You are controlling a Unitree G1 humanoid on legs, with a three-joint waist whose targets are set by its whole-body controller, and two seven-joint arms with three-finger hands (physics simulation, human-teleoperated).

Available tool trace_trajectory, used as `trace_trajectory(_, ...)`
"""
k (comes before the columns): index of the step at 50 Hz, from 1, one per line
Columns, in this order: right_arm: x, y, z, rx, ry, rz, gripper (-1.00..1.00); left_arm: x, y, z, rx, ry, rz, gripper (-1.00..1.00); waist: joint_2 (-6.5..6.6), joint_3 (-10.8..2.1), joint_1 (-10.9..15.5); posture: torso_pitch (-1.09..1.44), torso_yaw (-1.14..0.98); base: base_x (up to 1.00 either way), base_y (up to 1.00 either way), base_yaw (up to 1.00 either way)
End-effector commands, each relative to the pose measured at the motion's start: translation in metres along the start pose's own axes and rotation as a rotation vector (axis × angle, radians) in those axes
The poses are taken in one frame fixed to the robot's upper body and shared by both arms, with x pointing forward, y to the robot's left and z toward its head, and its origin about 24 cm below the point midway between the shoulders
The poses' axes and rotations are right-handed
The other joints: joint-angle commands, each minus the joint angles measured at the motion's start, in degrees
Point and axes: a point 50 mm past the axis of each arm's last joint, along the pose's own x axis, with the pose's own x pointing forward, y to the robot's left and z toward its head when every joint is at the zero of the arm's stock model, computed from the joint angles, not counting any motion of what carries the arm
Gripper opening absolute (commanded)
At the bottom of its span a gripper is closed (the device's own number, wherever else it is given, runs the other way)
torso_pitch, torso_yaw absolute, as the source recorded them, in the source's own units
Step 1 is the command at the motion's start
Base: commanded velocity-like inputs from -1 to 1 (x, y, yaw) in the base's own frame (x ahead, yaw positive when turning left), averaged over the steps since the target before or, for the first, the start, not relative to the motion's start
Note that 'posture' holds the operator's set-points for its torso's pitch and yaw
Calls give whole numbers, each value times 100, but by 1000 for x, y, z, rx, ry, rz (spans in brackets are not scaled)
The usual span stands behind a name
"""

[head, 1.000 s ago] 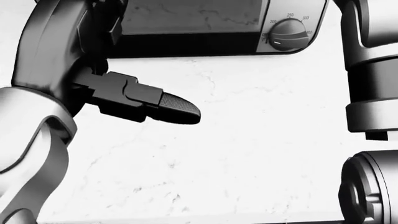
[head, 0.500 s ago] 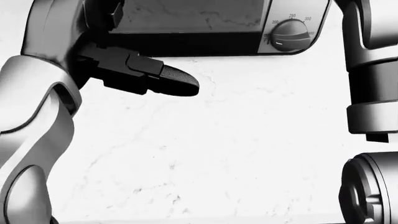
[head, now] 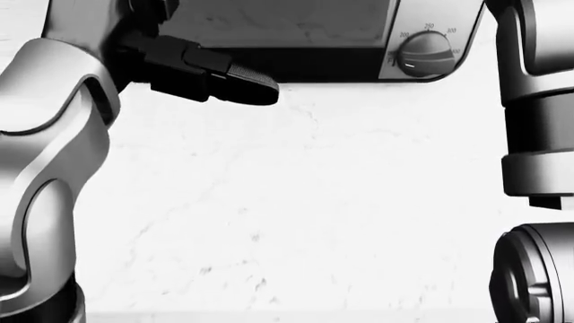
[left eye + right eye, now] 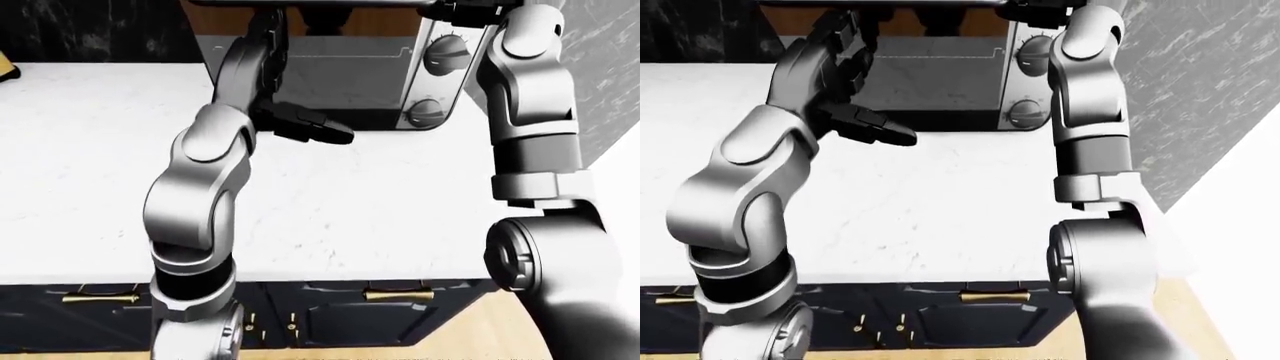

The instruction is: Close the toaster oven door.

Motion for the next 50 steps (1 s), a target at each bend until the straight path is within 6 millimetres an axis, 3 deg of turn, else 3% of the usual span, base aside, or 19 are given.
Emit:
trace_trajectory(1,3,-7,42,78,-154,-19,100,-4,8,30,28,-167,61,100,-17,-252,-5,0,0,0,0,0)
trace_trajectory(22,1,-10,34,61,-125,-40,100,28,17,31,28,-150,58,100,21,-264,-29,0,0,0,0,0)
trace_trajectory(35,1,-11,33,54,-122,-43,100,35,19,32,38,-145,54,100,8,-298,-41,0,0,0,0,0)
trace_trajectory(38,1,-9,32,47,-117,-44,100,50,27,30,40,-124,59,100,5,-292,-23,0,0,0,0,0)
trace_trajectory(50,0,-10,30,44,-111,-47,100,64,32,25,53,-106,55,100,1,-298,-16,0,0,0,0,0)
